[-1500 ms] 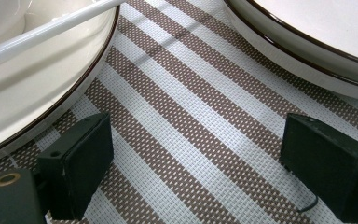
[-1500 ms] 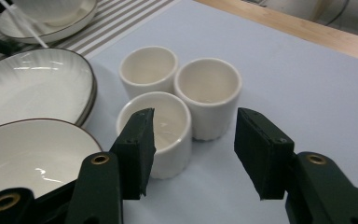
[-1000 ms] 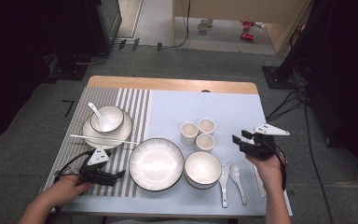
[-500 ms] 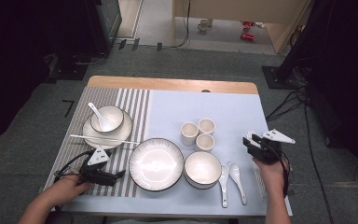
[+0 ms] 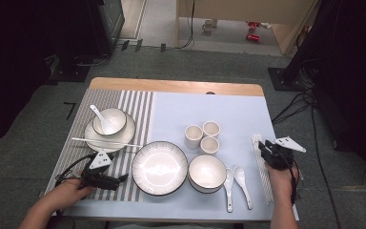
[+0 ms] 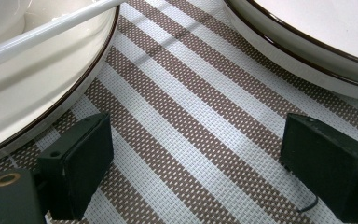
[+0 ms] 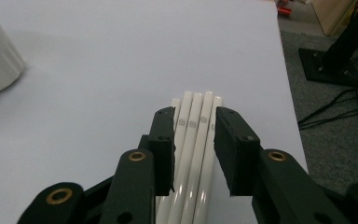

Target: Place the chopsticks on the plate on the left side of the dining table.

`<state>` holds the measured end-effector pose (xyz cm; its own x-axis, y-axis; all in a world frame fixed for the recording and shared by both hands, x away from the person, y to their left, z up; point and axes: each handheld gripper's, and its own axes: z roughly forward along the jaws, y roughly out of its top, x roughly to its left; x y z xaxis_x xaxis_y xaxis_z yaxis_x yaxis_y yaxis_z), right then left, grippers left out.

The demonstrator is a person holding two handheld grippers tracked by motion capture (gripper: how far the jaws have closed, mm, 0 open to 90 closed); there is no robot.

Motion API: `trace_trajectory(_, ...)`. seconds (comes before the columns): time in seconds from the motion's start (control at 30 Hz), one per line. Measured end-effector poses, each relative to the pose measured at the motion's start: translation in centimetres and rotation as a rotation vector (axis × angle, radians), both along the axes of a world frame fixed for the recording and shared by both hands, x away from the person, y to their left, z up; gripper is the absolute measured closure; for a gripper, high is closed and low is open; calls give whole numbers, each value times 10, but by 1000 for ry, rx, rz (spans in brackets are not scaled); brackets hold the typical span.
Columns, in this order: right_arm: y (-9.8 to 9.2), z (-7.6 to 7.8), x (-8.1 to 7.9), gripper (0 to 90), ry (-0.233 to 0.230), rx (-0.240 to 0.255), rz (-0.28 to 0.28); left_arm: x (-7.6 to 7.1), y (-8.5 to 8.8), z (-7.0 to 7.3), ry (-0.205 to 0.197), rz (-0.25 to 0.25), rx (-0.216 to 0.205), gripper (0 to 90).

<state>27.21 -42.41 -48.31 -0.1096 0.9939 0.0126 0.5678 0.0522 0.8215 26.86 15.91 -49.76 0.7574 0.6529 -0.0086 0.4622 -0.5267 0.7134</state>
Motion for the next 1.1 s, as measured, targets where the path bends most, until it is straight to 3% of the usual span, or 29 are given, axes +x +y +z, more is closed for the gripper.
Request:
trace_trajectory(0.2, -2, -3, 0, 748, 17, -13, -18, 0, 0, 0, 0, 0, -1, 95)
trace_trajectory(0.5, -7, -8, 0, 790, 61, 8, -43, 0, 0, 0, 0, 0, -1, 94)
trace_trajectory(0.77, -7, -11, 1, 789, 99, 10, -37, 0, 0, 0, 0, 0, -1, 94)
trace_trajectory(1.1, -10, -12, 0, 789, 109, 30, -58, 0, 0, 0, 0, 0, -1, 94)
